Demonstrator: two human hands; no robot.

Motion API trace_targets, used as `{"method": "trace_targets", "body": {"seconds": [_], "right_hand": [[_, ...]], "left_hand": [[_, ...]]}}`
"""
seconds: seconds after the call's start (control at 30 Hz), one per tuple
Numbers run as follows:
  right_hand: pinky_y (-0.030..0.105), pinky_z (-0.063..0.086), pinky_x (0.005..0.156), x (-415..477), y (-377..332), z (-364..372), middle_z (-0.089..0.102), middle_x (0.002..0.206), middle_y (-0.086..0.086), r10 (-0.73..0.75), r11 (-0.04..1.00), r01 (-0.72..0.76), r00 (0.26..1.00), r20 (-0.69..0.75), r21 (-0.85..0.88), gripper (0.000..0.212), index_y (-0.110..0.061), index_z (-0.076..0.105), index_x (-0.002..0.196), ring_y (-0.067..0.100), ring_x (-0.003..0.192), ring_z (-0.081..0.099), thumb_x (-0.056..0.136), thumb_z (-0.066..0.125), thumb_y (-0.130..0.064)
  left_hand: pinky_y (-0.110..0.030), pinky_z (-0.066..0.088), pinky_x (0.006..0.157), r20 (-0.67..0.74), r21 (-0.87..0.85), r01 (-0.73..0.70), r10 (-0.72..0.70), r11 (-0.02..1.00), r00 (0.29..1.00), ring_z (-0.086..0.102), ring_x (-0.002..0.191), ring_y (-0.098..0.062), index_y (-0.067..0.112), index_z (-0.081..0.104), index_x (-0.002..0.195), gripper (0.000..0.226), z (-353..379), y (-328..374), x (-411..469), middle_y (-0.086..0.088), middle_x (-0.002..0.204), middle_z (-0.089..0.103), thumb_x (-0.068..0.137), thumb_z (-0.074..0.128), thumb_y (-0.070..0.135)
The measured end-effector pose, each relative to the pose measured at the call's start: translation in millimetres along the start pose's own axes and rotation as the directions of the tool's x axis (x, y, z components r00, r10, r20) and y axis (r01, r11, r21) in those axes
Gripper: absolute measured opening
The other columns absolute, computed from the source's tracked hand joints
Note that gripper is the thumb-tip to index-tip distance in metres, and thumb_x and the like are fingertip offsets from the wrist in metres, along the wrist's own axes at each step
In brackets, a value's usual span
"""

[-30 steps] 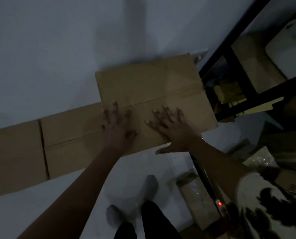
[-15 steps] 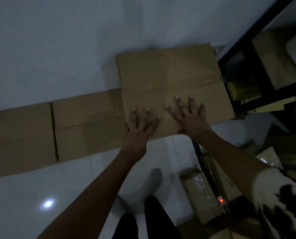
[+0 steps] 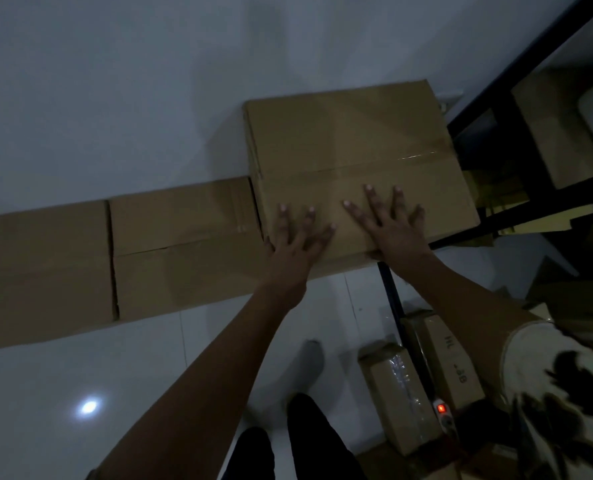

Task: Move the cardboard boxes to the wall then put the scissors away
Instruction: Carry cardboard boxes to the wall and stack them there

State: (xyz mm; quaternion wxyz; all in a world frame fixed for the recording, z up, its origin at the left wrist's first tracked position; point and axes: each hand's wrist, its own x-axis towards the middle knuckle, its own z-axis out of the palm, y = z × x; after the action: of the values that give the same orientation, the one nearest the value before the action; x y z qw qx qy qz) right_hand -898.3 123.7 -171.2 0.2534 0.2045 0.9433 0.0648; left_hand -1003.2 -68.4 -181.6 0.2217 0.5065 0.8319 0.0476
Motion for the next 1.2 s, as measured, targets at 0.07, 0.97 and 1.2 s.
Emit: {"method": "trace_targets", "body": {"seconds": [0.07,0.97,1.2], "right_hand": [[0.073,0.023,0.106,-1.6,-1.2,0.2,-0.030,0.158,0.004,-0.001,1.000,0.001,1.000,-0.006,0.002,0.120,-0.044,-0.037,0.136,0.051,0.144,-0.006,0.083,0.070,-0.043],[0.061,0.031,0.105,-122.6,-90.4,79.8,0.019,0.160,0.018,0.529,0.749,-0.353,0.829,-0.184,0.561,0.093,-0.024,0.012,0.155,0.038,0.144,0.024,0.080,0.067,-0.017],[0.058,0.018,0.116,-211.6,-109.1,140.7,-0.010,0.163,0.012,0.746,0.374,-0.591,0.650,0.147,0.715,0.096,-0.036,-0.017,0.151,0.033,0.150,-0.001,0.092,0.058,-0.026]], "left_hand": [[-0.066,0.015,0.110,-0.002,0.009,0.007,-0.007,1.000,1.000,-0.033,0.138,-0.042,0.043,-0.014,0.149,0.095,1.0,-0.1,-1.1,0.001,0.157,-0.030,0.091,0.046,0.000],[-0.064,0.015,0.111,-0.165,0.284,-0.340,0.395,0.897,0.904,0.008,0.146,-0.044,0.021,0.011,0.154,0.098,47.6,49.3,-40.7,-0.007,0.161,-0.004,0.074,0.069,0.019],[-0.064,0.013,0.111,0.004,0.323,-0.470,0.495,0.821,0.869,-0.001,0.145,-0.040,0.019,0.017,0.154,0.095,104.5,122.6,-71.8,-0.007,0.161,-0.005,0.076,0.071,0.024]]}}
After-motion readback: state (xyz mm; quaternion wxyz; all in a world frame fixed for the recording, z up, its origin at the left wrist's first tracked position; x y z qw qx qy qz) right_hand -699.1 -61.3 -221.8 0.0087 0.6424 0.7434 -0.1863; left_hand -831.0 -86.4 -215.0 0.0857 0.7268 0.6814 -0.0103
